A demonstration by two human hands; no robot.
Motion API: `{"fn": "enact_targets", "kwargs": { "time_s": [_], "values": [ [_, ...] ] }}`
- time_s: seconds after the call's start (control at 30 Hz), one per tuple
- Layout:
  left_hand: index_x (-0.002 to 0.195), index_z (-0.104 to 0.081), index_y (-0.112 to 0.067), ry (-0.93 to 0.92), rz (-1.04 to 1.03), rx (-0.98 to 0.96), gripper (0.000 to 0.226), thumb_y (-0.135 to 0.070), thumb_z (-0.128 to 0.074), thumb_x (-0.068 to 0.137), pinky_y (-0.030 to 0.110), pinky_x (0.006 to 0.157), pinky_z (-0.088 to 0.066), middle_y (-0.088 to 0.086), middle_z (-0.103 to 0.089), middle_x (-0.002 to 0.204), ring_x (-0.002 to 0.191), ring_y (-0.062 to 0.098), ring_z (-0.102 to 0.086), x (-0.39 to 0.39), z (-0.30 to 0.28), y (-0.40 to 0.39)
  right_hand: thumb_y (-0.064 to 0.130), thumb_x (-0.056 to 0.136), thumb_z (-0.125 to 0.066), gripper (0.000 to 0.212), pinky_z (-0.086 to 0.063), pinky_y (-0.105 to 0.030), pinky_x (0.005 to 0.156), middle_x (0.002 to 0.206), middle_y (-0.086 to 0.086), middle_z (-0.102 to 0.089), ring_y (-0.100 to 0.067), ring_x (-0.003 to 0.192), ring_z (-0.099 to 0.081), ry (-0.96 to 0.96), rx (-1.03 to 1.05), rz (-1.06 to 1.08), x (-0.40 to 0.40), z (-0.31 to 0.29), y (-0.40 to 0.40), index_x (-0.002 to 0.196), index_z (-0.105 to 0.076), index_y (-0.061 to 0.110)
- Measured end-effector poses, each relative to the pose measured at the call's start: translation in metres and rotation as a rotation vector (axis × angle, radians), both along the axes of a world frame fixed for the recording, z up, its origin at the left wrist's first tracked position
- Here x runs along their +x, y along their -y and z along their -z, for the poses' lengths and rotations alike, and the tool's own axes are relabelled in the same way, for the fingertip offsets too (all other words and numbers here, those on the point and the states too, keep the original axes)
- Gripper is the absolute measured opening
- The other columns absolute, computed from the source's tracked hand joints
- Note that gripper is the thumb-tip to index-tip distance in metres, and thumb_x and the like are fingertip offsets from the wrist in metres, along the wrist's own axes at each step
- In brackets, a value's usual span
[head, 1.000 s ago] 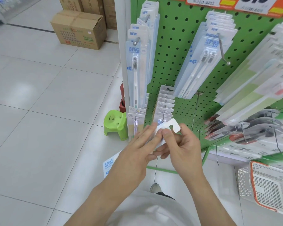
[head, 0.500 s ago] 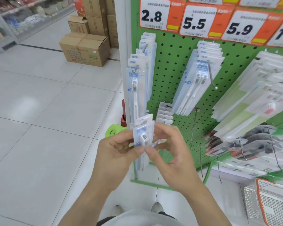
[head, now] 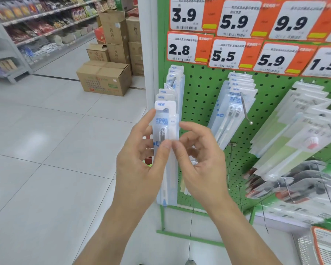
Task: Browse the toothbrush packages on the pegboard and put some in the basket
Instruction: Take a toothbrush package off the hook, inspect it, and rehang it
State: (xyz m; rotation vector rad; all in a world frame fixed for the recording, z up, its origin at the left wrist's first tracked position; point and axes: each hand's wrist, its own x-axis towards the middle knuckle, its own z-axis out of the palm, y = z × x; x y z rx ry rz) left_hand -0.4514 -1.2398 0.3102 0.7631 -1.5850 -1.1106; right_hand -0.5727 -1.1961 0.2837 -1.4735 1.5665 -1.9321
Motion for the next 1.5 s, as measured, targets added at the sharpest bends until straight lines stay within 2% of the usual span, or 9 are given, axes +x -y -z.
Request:
{"fn": "enact_targets", "kwargs": {
  "time_s": [0.23, 0.53, 0.67, 0.77, 0.87, 0.97, 1.1, 1.3, 1.5],
  "values": [
    [0.145, -0.046, -0.035, 0.129, -0.036, -0.050, 0.055, -0.014, -0.063, 0.098, 0.013, 0.079, -0.050, -0.014, -0.065, 0.125, 0.100, 0.010, -0.069, -0.007, 0.005, 0.014, 0.008, 0.096, -0.068, 0.036, -0.051, -0.023, 0.070, 0.086, 0.006, -0.062, -0.019, 0.082, -0.064, -0.042, 0.038, 0.053, 0.002, 0.000, 0.010, 0.122, -0.060, 0.032],
    [0.144, -0.042, -0.023, 0.208, -0.149, -0.100, 0.057, -0.023, -0.069, 0.093, 0.022, 0.087, -0.054, -0.011, -0.050, 0.125, 0.102, 0.001, -0.061, -0.017, 0.012, 0.029, 0.015, 0.096, -0.068, 0.033, -0.052, -0.019, 0.068, 0.089, 0.007, -0.063, -0.016, 0.085, -0.064, -0.186, 0.134, 0.106, -0.007, -0.002, 0.018, 0.126, -0.058, 0.027],
    [0.145, -0.039, -0.024, 0.264, -0.121, -0.104, 0.062, -0.031, -0.070, 0.091, 0.028, 0.086, -0.056, -0.009, -0.046, 0.128, 0.102, -0.005, -0.059, -0.023, 0.007, 0.040, 0.024, 0.098, -0.066, 0.026, -0.053, -0.026, 0.069, 0.086, 0.009, -0.064, -0.013, 0.085, -0.064, -0.221, 0.178, 0.135, -0.013, -0.005, 0.025, 0.122, -0.057, 0.023],
    [0.145, -0.039, -0.020, 0.293, -0.132, -0.150, 0.062, -0.034, -0.068, 0.092, 0.024, 0.087, -0.052, -0.002, -0.046, 0.131, 0.108, 0.004, -0.058, -0.027, 0.005, 0.046, 0.022, 0.097, -0.064, 0.022, -0.053, -0.030, 0.071, 0.087, 0.010, -0.065, -0.012, 0.085, -0.064, -0.213, 0.179, 0.154, -0.020, -0.010, 0.031, 0.119, -0.060, 0.020],
    [0.152, -0.032, -0.015, 0.348, -0.106, -0.208, 0.061, -0.033, -0.058, 0.099, 0.012, 0.093, -0.041, 0.002, -0.042, 0.139, 0.121, 0.008, -0.048, -0.031, 0.002, 0.053, 0.015, 0.097, -0.060, 0.019, -0.050, -0.023, 0.072, 0.093, 0.006, -0.065, -0.010, 0.087, -0.061, -0.197, 0.126, 0.186, -0.025, -0.018, 0.042, 0.115, -0.064, 0.016],
    [0.157, -0.021, -0.012, 0.379, -0.059, -0.256, 0.059, -0.026, -0.045, 0.105, -0.009, 0.090, -0.021, -0.006, -0.032, 0.144, 0.128, -0.003, -0.035, -0.035, 0.000, 0.058, 0.009, 0.099, -0.054, 0.019, -0.048, -0.016, 0.081, 0.104, 0.003, -0.067, -0.006, 0.097, -0.062, -0.107, 0.068, 0.258, -0.035, -0.028, 0.063, 0.114, -0.066, 0.013],
    [0.158, -0.016, -0.012, 0.340, -0.011, -0.266, 0.058, -0.028, -0.038, 0.107, -0.009, 0.095, -0.018, -0.014, -0.025, 0.151, 0.123, -0.033, -0.021, -0.042, 0.002, 0.064, 0.012, 0.101, -0.052, 0.024, -0.049, -0.021, 0.091, 0.111, 0.002, -0.068, -0.006, 0.100, -0.062, -0.136, 0.041, 0.352, -0.054, -0.038, 0.097, 0.120, -0.068, 0.012],
    [0.156, -0.023, -0.015, 0.285, 0.011, -0.222, 0.055, -0.031, -0.039, 0.107, -0.001, 0.100, -0.027, -0.010, -0.038, 0.153, 0.132, -0.006, -0.040, -0.046, 0.001, 0.071, 0.011, 0.102, -0.055, 0.034, -0.042, -0.020, 0.091, 0.109, 0.000, -0.048, -0.016, 0.097, -0.058, -0.349, 0.255, 0.226, -0.073, -0.054, 0.128, 0.133, -0.064, 0.018],
    [0.156, -0.024, -0.015, 0.268, 0.044, -0.207, 0.053, -0.030, -0.039, 0.108, 0.010, 0.109, -0.031, -0.006, -0.038, 0.156, 0.139, 0.001, -0.039, -0.048, 0.002, 0.075, 0.010, 0.093, -0.065, 0.020, -0.041, -0.025, 0.092, 0.108, 0.001, -0.051, -0.016, 0.101, -0.053, -0.410, 0.269, 0.290, -0.075, -0.058, 0.132, 0.111, -0.070, 0.018]
  ]
}}
